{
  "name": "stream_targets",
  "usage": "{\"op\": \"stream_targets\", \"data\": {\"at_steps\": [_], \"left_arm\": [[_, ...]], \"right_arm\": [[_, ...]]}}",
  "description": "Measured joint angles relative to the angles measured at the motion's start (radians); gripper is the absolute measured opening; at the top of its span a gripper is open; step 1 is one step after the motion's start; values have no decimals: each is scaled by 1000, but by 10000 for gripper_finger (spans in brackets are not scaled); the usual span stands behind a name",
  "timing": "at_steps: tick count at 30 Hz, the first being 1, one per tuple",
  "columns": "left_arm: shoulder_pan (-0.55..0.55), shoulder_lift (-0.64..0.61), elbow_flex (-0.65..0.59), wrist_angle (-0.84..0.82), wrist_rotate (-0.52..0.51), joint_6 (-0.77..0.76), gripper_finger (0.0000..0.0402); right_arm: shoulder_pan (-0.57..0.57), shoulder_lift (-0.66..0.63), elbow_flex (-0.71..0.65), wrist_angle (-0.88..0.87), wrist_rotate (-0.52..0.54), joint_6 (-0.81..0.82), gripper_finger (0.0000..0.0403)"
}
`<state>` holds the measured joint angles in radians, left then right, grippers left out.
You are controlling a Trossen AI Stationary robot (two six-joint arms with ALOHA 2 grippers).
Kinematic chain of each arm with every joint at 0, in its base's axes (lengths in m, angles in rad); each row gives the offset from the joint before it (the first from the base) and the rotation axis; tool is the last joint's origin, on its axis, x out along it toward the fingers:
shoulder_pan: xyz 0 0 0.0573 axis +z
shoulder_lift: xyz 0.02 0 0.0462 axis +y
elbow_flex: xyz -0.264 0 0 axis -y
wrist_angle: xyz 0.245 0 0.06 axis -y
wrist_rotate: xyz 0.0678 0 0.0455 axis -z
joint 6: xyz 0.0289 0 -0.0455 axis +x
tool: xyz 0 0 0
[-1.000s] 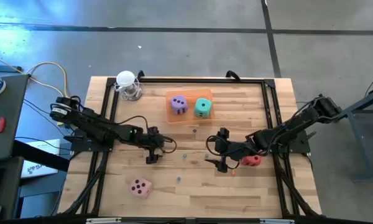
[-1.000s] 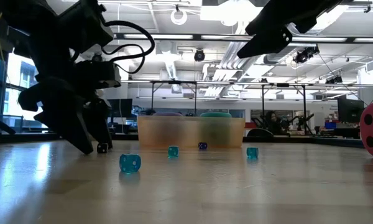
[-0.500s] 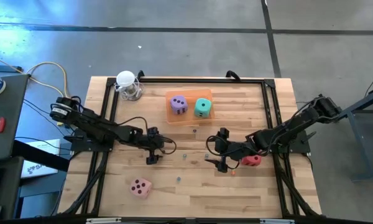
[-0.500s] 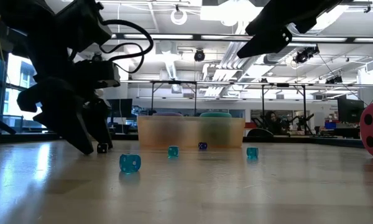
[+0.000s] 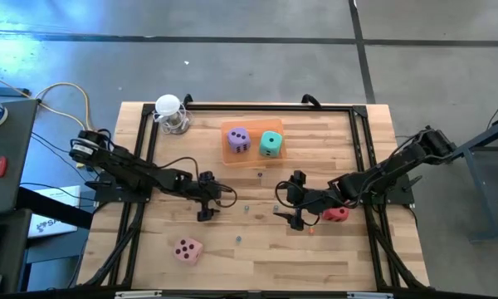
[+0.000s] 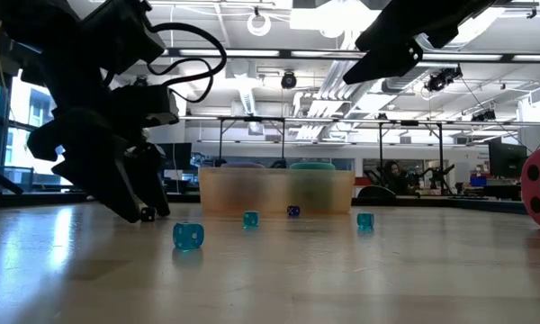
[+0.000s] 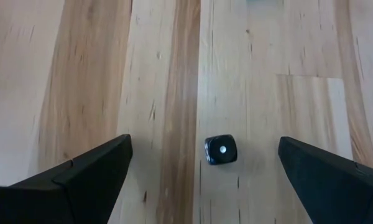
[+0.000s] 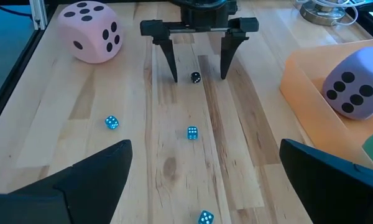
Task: Pick & Place Dice
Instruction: Put the small black dice into the orange container
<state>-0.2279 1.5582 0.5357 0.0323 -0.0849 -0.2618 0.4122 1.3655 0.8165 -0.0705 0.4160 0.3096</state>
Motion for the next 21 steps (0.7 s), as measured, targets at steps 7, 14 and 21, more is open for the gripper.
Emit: {"op": "stream_targets", "data": {"at_steps": [7, 14, 21], "left_arm": [[0, 8, 0, -13, 3, -5, 392], [0, 8, 2, -74, 8, -34, 372], [1, 8, 0, -68, 5, -30, 355]], "right_arm": [[0, 0, 0, 0, 0, 8, 400], [0, 0, 0, 0, 0, 7, 400], [0, 0, 0, -1, 0, 7, 400]]}}
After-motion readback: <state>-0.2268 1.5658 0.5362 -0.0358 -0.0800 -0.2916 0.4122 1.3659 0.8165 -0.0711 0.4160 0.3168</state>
